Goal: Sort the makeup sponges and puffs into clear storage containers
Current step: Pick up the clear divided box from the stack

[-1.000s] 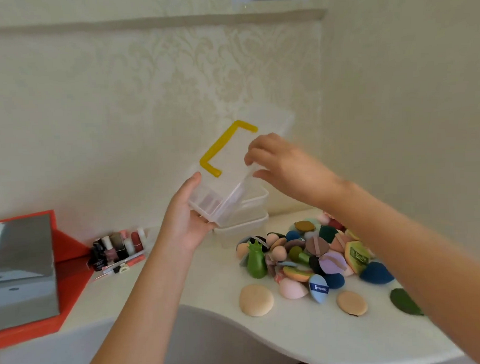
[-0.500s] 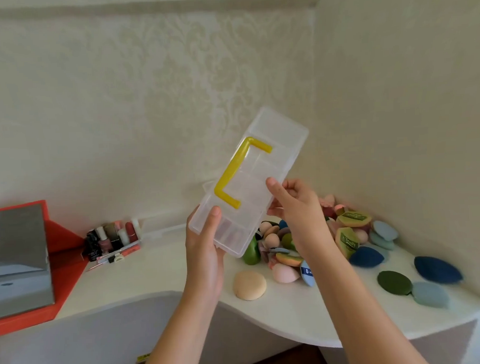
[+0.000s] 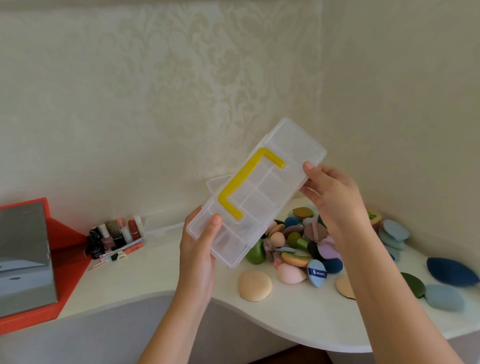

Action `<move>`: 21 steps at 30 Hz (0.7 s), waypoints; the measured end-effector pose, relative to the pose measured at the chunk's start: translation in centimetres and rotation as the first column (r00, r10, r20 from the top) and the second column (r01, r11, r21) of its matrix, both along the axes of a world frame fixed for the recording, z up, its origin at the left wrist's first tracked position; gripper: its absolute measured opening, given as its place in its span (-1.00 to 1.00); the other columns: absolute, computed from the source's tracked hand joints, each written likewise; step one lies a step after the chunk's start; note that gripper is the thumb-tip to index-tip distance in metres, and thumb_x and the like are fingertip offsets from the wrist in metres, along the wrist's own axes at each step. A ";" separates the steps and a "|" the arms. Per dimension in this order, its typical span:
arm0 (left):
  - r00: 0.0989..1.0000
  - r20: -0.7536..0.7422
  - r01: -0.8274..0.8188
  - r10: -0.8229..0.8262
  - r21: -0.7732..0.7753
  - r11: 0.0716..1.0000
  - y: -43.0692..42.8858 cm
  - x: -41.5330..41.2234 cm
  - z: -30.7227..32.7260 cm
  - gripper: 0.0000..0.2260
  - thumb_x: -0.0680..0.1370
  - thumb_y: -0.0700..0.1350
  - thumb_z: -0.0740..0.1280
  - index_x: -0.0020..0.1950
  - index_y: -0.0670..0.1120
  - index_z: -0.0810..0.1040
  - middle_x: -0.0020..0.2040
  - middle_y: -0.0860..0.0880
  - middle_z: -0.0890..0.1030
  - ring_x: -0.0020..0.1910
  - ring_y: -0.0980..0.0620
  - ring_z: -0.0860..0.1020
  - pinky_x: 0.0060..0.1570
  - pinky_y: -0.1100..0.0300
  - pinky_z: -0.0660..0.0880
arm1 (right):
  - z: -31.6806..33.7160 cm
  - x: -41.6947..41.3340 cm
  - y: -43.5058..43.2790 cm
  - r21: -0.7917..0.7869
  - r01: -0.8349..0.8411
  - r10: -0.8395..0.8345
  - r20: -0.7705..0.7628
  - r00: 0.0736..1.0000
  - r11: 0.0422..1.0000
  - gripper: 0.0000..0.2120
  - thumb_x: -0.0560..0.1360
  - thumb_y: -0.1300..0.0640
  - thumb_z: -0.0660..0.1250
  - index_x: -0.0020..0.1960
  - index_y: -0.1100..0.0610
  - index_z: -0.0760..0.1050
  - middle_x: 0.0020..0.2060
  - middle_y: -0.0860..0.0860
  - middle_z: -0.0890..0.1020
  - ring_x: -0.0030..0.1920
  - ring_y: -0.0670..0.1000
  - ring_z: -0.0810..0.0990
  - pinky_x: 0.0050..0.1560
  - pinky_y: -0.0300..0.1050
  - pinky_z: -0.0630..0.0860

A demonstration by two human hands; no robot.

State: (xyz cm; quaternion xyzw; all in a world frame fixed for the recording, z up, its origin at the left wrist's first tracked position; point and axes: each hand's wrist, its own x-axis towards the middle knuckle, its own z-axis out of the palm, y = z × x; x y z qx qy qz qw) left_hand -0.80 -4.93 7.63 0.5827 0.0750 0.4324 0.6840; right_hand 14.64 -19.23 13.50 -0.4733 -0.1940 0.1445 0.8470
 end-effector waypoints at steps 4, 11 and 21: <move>0.996 0.021 -0.090 0.089 0.010 0.996 0.2 -0.2 0.1 -0.47 0.35 0.06 0.44 0.26 -0.14 0.48 0.18 -0.19 0.59 0.20 -0.18 0.54 0.26 -0.20 0.40 | -0.2 0.3 0.5 0.010 -0.101 0.101 -0.039 0.994 0.995 -0.79 0.51 0.15 0.36 0.08 0.16 0.40 -0.06 0.08 0.58 -0.02 0.06 0.57 0.06 -0.05 0.53; 0.955 0.095 -0.291 0.280 0.137 0.947 0.1 -0.2 1.4 -0.64 0.31 0.02 0.49 0.06 0.07 0.51 -0.05 0.10 0.63 -0.06 0.14 0.60 -0.14 0.33 0.51 | -1.1 0.2 1.2 0.066 -0.185 0.194 -0.170 0.966 0.981 -0.79 0.51 0.13 0.34 0.09 0.20 0.46 -0.11 0.06 0.57 -0.14 -0.03 0.51 -0.15 -0.17 0.44; 0.877 -0.235 -0.338 0.420 0.322 0.884 1.3 0.2 0.9 -0.32 0.26 0.17 0.54 0.29 0.09 0.34 0.34 -0.01 0.34 0.15 0.15 0.48 0.05 0.47 0.40 | -1.4 0.4 1.5 0.151 -0.149 0.179 -0.212 0.961 0.977 -0.87 0.52 0.15 0.34 0.05 0.15 0.47 -0.05 0.06 0.63 -0.01 0.04 0.62 0.13 -0.02 0.55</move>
